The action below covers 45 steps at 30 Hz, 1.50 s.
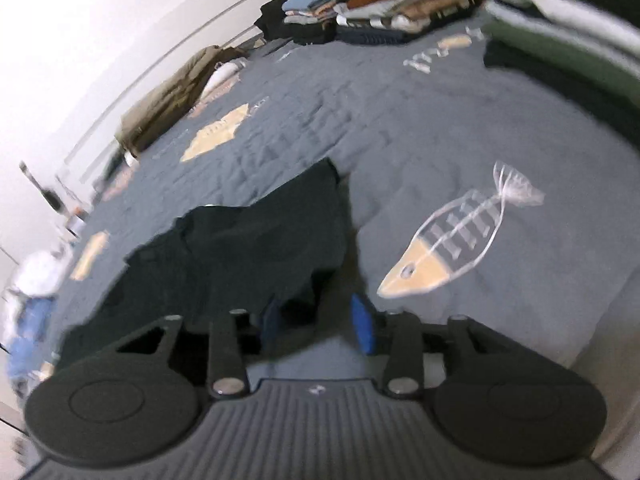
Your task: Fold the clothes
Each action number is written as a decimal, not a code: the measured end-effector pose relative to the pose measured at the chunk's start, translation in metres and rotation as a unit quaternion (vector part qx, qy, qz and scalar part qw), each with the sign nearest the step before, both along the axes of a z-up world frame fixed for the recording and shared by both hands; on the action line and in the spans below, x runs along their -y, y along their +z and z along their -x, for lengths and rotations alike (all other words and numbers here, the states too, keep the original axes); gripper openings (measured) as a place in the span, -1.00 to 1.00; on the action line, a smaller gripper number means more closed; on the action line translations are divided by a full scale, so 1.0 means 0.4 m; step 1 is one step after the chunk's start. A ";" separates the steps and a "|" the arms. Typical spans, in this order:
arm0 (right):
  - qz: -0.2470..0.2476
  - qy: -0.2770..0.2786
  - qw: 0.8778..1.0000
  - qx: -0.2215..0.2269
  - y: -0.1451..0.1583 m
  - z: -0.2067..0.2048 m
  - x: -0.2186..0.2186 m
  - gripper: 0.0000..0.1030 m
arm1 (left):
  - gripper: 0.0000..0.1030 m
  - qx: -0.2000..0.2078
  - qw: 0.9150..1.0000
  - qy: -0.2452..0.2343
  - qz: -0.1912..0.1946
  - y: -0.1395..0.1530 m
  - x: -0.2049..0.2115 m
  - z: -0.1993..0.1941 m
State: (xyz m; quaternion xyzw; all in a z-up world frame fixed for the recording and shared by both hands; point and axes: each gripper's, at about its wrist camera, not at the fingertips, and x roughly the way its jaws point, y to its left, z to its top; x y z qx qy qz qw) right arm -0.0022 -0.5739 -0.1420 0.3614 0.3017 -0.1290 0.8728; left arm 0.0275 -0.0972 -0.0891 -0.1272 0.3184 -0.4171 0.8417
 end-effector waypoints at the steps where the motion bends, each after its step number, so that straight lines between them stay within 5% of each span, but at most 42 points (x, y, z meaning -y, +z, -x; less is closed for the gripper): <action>1: -0.027 -0.001 1.000 0.011 -0.009 0.000 -0.004 -0.18 | 0.71 -0.001 1.000 0.000 0.000 -0.001 0.002 0.002; 4: -0.087 -0.002 0.995 0.040 -0.039 -0.021 -0.029 -0.10 | 0.71 -0.001 1.000 -0.006 0.002 0.002 0.009 0.007; 11: -0.106 -0.064 0.991 0.047 -0.104 -0.120 -0.076 -0.02 | 0.73 -0.028 0.999 -0.009 0.019 -0.024 0.017 0.003; 13: -0.090 -0.070 0.993 0.043 -0.099 -0.132 -0.082 -0.17 | 0.73 -0.032 0.999 -0.010 0.017 -0.032 0.020 0.005; 15: -0.066 -0.068 0.995 0.029 -0.090 -0.139 -0.086 -0.90 | 0.73 -0.031 0.999 -0.011 0.011 -0.038 0.022 0.008; 22: -0.002 -0.055 0.998 0.000 -0.051 -0.079 -0.079 -0.91 | 0.73 -0.028 1.000 -0.011 0.000 -0.041 0.027 0.012; 31: 0.084 0.023 0.996 -0.002 0.076 0.038 -0.138 -0.75 | 0.74 0.004 1.000 -0.018 -0.016 0.000 0.020 0.064; 37: 0.119 0.111 0.987 0.010 0.151 0.183 -0.272 -0.14 | 0.75 0.020 0.999 0.017 -0.037 0.041 -0.043 0.147; 45: 0.156 0.206 0.964 -0.070 0.121 0.312 -0.383 -0.01 | 0.84 0.026 0.992 0.078 -0.095 0.047 -0.215 0.276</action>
